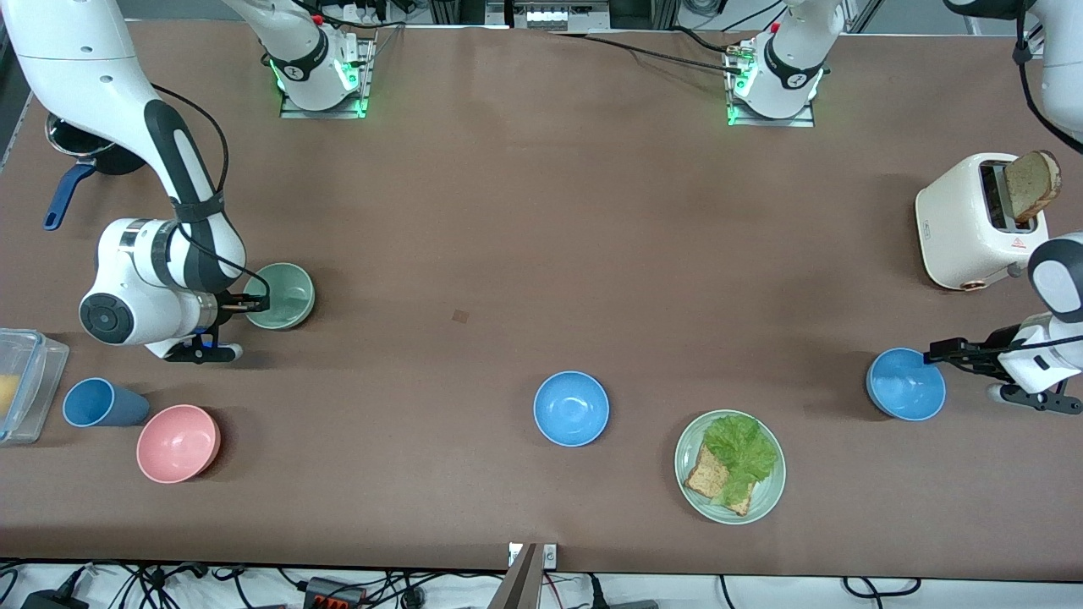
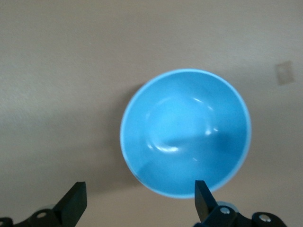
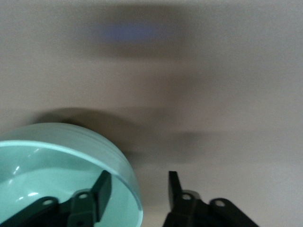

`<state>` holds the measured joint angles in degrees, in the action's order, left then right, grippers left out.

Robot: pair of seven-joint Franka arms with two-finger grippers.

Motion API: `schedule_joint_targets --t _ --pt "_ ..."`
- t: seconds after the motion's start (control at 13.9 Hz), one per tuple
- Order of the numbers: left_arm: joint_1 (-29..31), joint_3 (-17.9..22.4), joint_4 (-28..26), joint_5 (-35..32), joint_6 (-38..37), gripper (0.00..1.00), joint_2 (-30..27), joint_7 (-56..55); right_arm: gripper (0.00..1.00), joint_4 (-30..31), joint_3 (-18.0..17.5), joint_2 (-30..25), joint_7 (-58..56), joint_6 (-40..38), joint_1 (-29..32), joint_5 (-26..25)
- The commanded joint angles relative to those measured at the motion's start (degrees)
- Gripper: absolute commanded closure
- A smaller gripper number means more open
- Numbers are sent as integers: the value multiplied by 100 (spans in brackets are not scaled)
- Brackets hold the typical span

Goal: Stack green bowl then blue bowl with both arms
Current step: 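Slide the green bowl with the right gripper while the left gripper grasps the blue bowl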

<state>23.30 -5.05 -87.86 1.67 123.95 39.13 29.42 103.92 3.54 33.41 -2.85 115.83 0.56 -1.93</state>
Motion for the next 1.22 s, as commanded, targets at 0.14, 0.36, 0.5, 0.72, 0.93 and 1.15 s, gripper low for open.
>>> schedule_joint_targets --t 0.14,0.36,0.5,0.72,0.93,1.15 --pt "78 -31 225 131 400 2 411 697 100 120 -204 -185 -76 1 23 -53" --pt "78 -31 225 131 446 18 464 697 100 -72 -389 -255 -462 -69 23 8" --pt "95 -31 225 166 454 25 481 706 100 -571 -739 -282 -367 -638 23 17" --pt "104 -31 225 140 446 41 482 697 100 -1250 -1100 -273 -7 -1264 -187 227" --pt "52 -31 225 79 419 57 481 706 100 -1470 -1154 -81 721 -1186 -1054 579" --pt "60 -84 217 79 367 82 473 715 100 -2076 -1162 481 1915 -1090 -2004 614"
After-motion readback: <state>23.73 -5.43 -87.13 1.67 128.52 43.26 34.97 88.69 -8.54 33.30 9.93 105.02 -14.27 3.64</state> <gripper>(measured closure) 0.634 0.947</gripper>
